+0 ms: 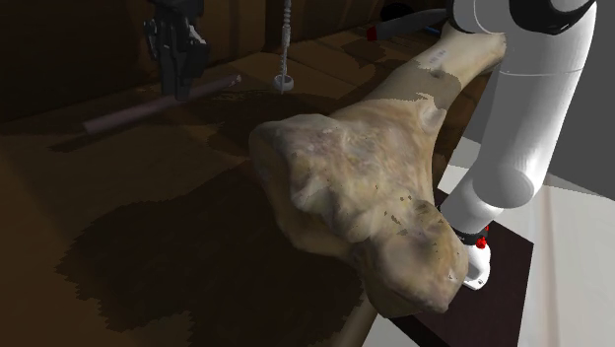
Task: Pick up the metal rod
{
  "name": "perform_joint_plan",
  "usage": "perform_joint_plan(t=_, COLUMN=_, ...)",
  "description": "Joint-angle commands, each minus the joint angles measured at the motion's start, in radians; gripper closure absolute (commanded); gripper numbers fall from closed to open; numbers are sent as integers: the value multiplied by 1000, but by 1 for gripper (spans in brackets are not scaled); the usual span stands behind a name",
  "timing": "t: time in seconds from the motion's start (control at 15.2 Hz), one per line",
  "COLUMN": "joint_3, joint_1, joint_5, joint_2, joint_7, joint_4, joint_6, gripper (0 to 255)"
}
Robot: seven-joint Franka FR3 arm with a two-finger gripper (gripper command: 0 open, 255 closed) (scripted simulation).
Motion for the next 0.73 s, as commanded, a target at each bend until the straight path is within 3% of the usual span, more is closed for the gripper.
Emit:
perform_joint_plan(t=0.0, joint_3=-4, joint_1=-3, joint_5=0, joint_2=7, joint_7=-1, joint_4=-5, joint_6=6, gripper=255)
perform_joint_plan(t=0.46, joint_3=-3, joint_1=-11, joint_5=5, joint_2=0, joint_7=-7, joint_4=-20, joint_6=14, gripper=255)
perform_joint_plan(t=0.66, joint_3=-3, joint_1=1, joint_5=-2, joint_2=8, joint_7=3, joint_4=33, joint_6=-30, gripper=255)
